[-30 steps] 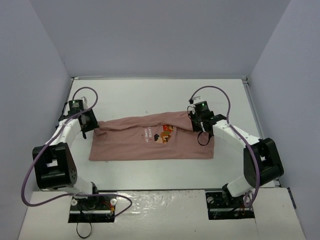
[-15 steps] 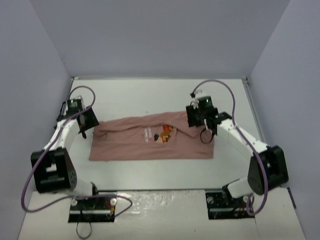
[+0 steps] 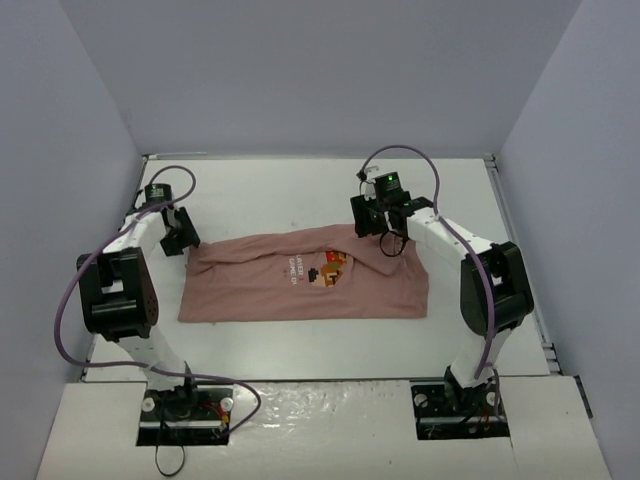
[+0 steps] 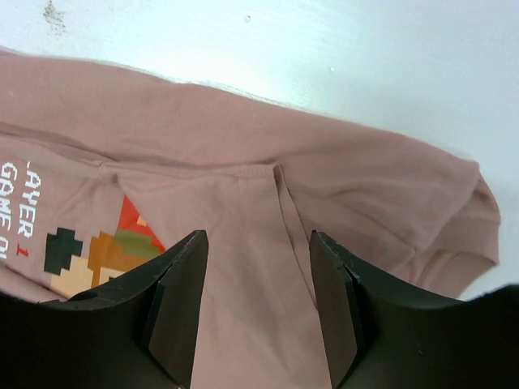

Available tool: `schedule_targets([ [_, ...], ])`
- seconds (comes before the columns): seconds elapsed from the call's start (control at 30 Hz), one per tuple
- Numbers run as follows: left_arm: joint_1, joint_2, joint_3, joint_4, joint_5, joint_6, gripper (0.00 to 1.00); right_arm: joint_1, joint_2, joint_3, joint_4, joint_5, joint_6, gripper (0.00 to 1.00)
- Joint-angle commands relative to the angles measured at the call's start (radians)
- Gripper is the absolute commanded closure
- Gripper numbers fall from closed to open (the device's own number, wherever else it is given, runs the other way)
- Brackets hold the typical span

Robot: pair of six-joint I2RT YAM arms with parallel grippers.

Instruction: Fold and stack the t-shirts

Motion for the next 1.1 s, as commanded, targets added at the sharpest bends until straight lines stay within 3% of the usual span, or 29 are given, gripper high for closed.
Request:
schedule_targets([
  [0.0, -0.033, -0.068, 0.041, -0.003, 0.038, 0.03, 0.6, 0.004, 0.064, 0.112, 0.018, -0.053, -0.019, 0.5],
  [0.2, -0.05, -0.153, -0.007, -0.009, 0.045, 0.028, 0.6, -0.005, 0.166, 0.172, 0.013, -0.11, -0.024, 0.5],
  [0.67, -0.109, -0.392, -0.111, -0.056, 0.069, 0.032, 0.6, -0.006, 0.232, 0.175, 0.013, -0.088, -0.017, 0.52],
  [0.83, -0.113, -0.448, -0.134, -0.068, 0.063, 0.042, 0.6, -0.003, 0.231, 0.164, 0.013, -0.099, -0.011, 0.68],
  [1.07, -0.116, -0.468, -0.152, -0.071, 0.062, 0.045, 0.6, -0.003, 0.21, 0.121, 0.015, -0.103, -0.011, 0.96],
])
